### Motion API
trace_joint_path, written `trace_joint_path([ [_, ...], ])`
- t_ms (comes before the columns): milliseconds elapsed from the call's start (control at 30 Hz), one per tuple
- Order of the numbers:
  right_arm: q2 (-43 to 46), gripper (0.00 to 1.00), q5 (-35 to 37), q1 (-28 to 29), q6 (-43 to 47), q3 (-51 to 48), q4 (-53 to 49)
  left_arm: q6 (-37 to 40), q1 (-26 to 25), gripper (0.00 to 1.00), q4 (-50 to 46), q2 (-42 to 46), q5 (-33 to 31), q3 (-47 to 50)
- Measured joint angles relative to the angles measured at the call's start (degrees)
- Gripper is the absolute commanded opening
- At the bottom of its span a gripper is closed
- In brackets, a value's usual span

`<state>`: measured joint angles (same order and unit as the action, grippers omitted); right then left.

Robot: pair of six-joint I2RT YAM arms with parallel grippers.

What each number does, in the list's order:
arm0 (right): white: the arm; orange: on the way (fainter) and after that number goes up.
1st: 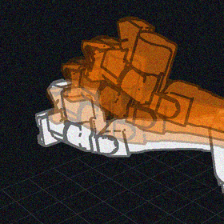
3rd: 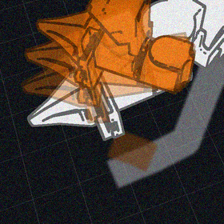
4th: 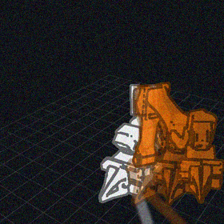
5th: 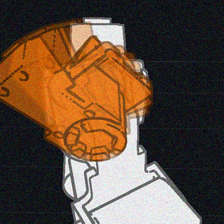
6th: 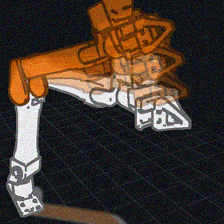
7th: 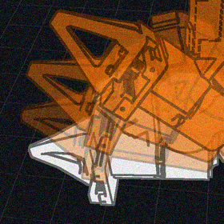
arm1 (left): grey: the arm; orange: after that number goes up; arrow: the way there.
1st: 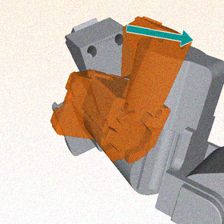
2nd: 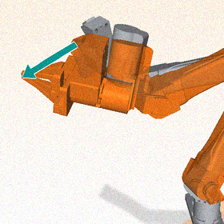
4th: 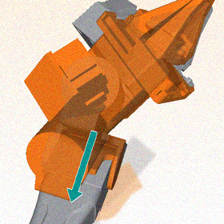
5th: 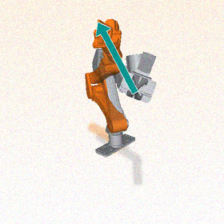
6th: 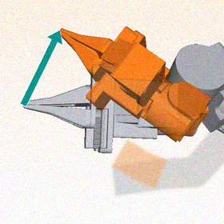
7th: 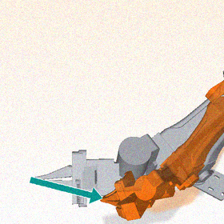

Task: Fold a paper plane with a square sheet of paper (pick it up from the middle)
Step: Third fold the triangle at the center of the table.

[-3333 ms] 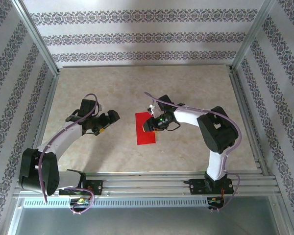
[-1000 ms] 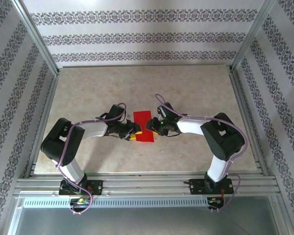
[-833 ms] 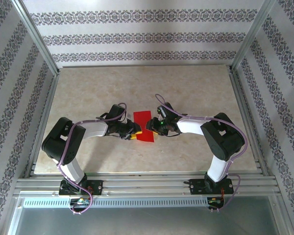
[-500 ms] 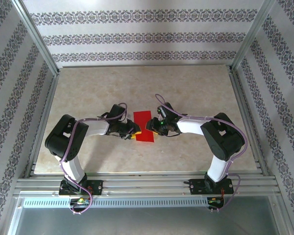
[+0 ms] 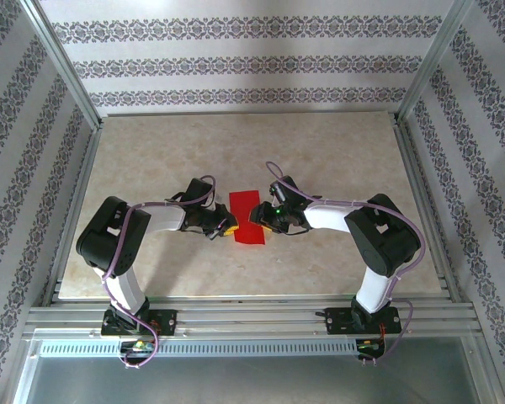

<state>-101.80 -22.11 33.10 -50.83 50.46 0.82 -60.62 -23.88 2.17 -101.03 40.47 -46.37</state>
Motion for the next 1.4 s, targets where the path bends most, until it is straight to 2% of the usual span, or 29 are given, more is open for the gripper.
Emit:
trace_joint_path([
  [167, 3.9, 0.70, 0.9, -1.7, 6.8, -0.2, -1.2, -3.0, 0.0, 0.04, 0.0, 0.8, -0.1, 0.0],
  [300, 11.8, 0.80, 2.9, -2.9, 17.1, -0.4, -1.8, -6.0, 0.0, 0.02, 0.4, 2.2, -0.3, 0.5],
  [400, 17.7, 0.80, 5.4, -1.6, 26.2, -1.9, -0.6, -7.5, 0.0, 0.02, 0.5, 2.8, -0.5, 0.7],
  [533, 22.3, 0.76, 8.6, 3.1, 38.3, -5.8, 1.6, -9.0, 0.0, 0.02, 0.5, 3.0, -0.6, 0.8],
  [833, 20.3, 0.77, 11.7, 13.0, 57.4, -11.1, 4.7, -10.4, 0.0, 0.02, 0.5, 3.0, -0.6, 0.8],
  [967, 15.9, 0.72, 14.2, 16.9, 62.2, -10.7, 5.8, -10.5, 0.0, 0.01, 0.5, 3.0, -0.6, 0.8],
  [1067, 12.7, 0.62, 16.0, 18.5, 64.5, -10.1, 5.9, -10.6, 0.0, 0.01, 0.5, 3.0, -0.6, 0.8],
  [1400, 8.5, 0.42, 21.7, 18.5, 66.3, -8.1, 9.5, -10.8, 0.0, 0.01, 0.5, 3.0, -0.6, 0.8],
])
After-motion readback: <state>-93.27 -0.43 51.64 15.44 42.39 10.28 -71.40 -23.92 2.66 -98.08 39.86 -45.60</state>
